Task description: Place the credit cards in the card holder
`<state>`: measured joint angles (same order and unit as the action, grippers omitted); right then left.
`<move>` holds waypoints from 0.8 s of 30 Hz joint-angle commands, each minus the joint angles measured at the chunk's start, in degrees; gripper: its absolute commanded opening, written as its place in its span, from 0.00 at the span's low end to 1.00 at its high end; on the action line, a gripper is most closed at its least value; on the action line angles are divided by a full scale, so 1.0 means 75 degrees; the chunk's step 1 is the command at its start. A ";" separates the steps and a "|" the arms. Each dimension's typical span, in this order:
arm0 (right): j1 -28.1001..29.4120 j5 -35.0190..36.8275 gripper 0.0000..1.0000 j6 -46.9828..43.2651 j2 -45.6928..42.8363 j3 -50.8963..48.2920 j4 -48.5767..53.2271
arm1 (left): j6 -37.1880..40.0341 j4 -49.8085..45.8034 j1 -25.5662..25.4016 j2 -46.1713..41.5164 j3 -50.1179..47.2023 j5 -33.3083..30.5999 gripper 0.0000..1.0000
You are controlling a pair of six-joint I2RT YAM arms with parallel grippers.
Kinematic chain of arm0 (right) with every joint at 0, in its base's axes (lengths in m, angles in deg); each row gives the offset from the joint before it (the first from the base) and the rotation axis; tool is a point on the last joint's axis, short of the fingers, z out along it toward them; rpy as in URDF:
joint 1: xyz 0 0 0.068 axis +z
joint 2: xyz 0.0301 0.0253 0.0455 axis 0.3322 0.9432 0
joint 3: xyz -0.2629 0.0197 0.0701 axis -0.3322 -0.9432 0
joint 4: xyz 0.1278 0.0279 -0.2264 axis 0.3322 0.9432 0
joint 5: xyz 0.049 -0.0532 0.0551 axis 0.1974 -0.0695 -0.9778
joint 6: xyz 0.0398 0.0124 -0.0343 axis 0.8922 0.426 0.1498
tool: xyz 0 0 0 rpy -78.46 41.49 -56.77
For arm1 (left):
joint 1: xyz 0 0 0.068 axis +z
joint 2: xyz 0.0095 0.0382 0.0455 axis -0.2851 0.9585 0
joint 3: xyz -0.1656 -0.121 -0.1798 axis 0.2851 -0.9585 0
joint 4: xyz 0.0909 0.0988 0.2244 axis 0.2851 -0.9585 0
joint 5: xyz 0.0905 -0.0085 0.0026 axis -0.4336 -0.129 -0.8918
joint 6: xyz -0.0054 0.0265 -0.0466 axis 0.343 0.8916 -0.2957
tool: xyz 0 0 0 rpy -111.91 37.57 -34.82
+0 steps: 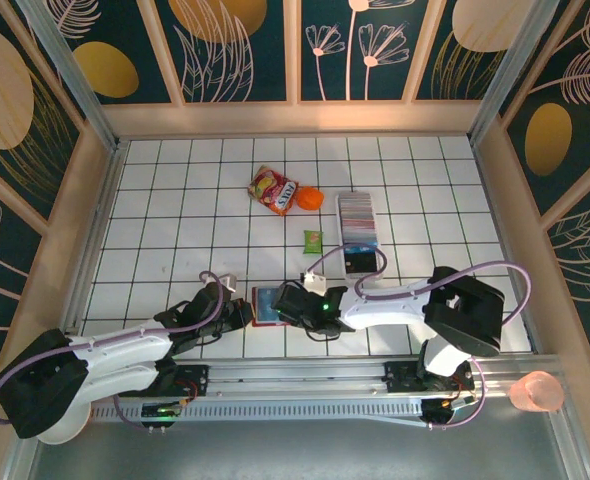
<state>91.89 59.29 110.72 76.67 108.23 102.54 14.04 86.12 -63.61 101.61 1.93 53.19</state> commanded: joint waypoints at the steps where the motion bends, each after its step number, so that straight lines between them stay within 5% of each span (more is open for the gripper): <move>1: -0.0016 -0.0005 0.48 -0.0083 0.0219 0.0128 -0.0102 | 0.0044 -0.0302 -0.0043 0.0090 -0.0078 0.0139 0.06; 24: -0.0141 -0.0571 0.49 -0.0243 0.0374 0.0279 -0.1674 | 0.0011 -0.0395 -0.0043 -0.0147 -0.0154 0.0075 0.06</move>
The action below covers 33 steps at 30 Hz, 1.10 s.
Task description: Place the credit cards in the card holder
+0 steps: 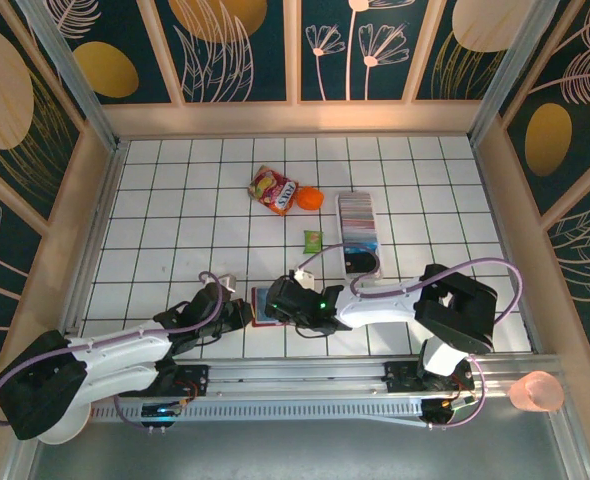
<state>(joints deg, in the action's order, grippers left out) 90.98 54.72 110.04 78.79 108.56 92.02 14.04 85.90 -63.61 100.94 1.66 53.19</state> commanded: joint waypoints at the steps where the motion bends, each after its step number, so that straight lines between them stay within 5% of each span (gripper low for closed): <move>1: -0.0027 0.0038 0.49 -0.0168 0.0074 0.0250 -0.0300 | 0.0008 -0.0378 -0.0036 -0.0066 -0.0112 0.0075 0.06; 33: -0.0046 -0.0208 0.49 -0.0026 -0.0532 -0.0453 -0.2181 | -0.0114 -0.0948 -0.0047 -0.0895 -0.0075 -0.0342 0.06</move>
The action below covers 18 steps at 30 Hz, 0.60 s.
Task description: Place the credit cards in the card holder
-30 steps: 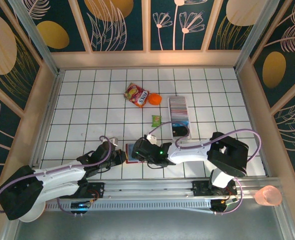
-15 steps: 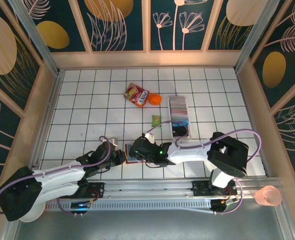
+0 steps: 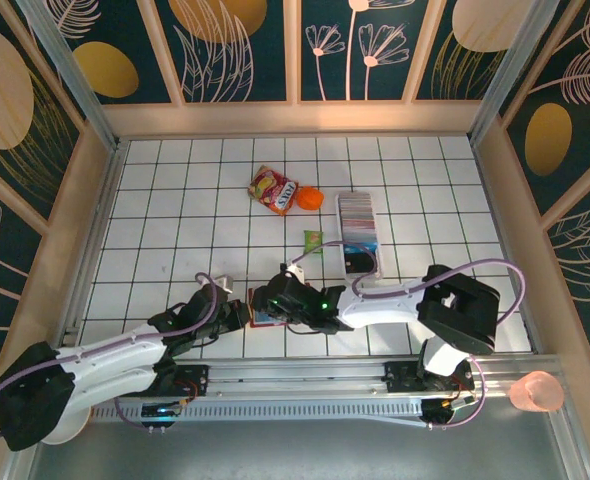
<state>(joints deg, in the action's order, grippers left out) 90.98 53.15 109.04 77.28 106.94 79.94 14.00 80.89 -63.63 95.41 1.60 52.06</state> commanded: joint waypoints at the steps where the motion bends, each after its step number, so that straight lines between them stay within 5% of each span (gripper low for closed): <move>1: -0.0051 -0.0021 0.49 0.0118 -0.0378 -0.0260 -0.0616 | -0.0112 -0.0338 -0.0031 -0.0223 -0.0044 -0.0234 0.05; 10: -0.0107 -0.0572 0.49 -0.0152 -0.0407 -0.0344 -0.1730 | -0.0266 -0.0827 -0.0041 -0.0751 -0.0024 -0.0698 0.05; 15: -0.0214 -0.0859 0.49 -0.0190 -0.0448 -0.0506 -0.2366 | -0.0429 -0.1418 -0.0041 -0.1204 0.0080 -0.1258 0.15; 18: -0.0300 -0.0538 0.49 -0.1001 -0.0865 -0.0272 -0.1572 | -0.0410 -0.1709 -0.0040 -0.1453 0.0208 -0.1508 0.20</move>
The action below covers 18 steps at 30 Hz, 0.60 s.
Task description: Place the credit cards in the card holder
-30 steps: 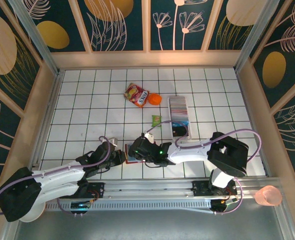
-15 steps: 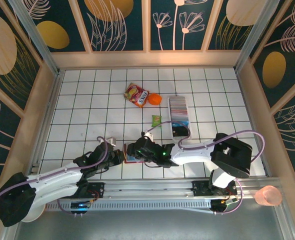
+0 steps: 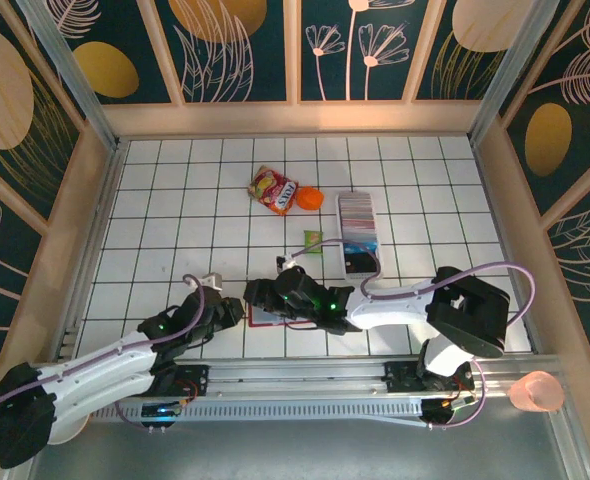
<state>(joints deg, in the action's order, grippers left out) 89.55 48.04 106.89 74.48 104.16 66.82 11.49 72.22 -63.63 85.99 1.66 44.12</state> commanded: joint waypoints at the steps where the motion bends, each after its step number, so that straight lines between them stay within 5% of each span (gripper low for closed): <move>1: -0.0175 0.0338 0.49 -0.1167 -0.0697 0.0307 0.0825 | -0.0020 -0.0630 -0.0031 -0.0249 0.0259 -0.0512 0.22; 5: -0.0687 0.1448 0.45 -0.3292 -0.1856 0.0592 0.2493 | 0.0129 -0.0717 -0.0032 -0.0218 0.0535 -0.0595 0.34; 9: -0.1959 0.0630 0.43 -0.6231 -0.3265 0.0579 0.3063 | 0.0339 -0.0554 -0.0039 0.0033 0.0742 -0.0480 0.40; 12: -0.2509 0.0054 0.46 -1.0027 -0.4147 0.0581 0.3578 | 0.0427 -0.0358 -0.0040 0.0249 0.0814 -0.0427 0.44; 15: -0.2837 0.0212 0.53 -1.3691 -0.4679 0.0423 0.4306 | 0.0507 -0.0154 -0.0040 0.0419 0.0836 -0.0293 0.45; 16: -0.3179 0.0261 0.70 -1.4449 -0.4691 0.0413 0.4613 | 0.0520 -0.0086 -0.0040 0.0473 0.0840 -0.0275 0.46; 18: -0.4122 -0.0186 0.79 -1.5390 -0.4460 0.0589 0.5396 | 0.0550 -0.0002 -0.0040 0.0572 0.0841 -0.0251 0.47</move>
<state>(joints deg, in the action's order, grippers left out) 64.53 48.74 17.28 39.03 107.68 95.91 14.28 70.18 -63.63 89.57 6.69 41.48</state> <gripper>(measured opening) 0.778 0.473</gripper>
